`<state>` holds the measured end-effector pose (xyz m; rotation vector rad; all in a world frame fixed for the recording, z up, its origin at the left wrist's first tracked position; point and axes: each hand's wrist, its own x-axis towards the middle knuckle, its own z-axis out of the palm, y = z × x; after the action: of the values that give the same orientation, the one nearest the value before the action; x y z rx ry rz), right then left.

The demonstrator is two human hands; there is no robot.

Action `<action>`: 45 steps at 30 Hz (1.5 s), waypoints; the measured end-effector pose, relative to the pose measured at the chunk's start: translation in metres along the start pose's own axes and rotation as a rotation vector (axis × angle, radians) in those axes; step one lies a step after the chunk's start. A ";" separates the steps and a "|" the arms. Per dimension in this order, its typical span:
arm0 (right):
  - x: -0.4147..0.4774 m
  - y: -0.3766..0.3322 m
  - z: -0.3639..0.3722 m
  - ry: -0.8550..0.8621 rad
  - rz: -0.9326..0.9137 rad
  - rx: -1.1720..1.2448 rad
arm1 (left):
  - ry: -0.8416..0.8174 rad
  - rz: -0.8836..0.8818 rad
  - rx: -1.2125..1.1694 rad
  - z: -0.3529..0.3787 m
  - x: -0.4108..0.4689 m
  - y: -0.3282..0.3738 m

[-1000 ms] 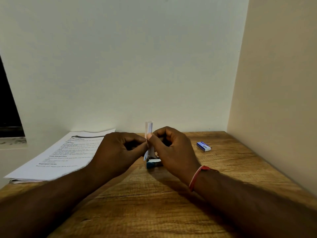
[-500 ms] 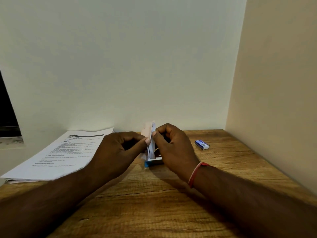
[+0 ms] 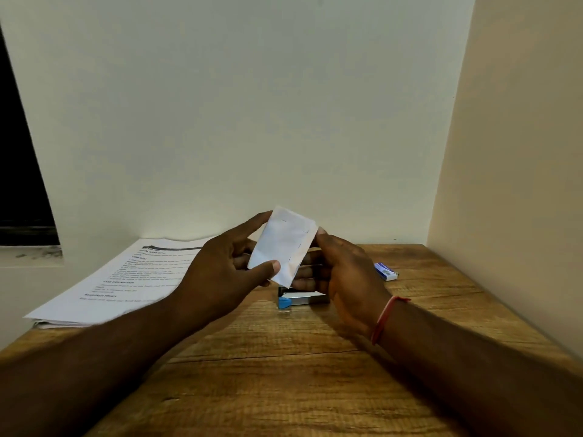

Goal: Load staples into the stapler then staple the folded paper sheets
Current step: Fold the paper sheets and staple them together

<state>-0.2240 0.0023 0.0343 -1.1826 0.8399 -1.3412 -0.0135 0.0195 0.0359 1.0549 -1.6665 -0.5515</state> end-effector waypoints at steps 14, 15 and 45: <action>0.014 0.009 -0.012 0.030 -0.079 -0.116 | 0.012 0.020 -0.033 0.000 0.001 -0.006; 0.015 0.009 -0.012 0.037 -0.077 -0.105 | 0.006 0.019 -0.075 0.002 0.001 -0.006; 0.020 0.025 -0.025 -0.251 0.122 -0.217 | 0.175 0.109 0.143 -0.013 0.013 -0.027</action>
<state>-0.2391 -0.0246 0.0073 -1.4115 0.8746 -0.9968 0.0076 -0.0033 0.0255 1.0755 -1.6151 -0.2635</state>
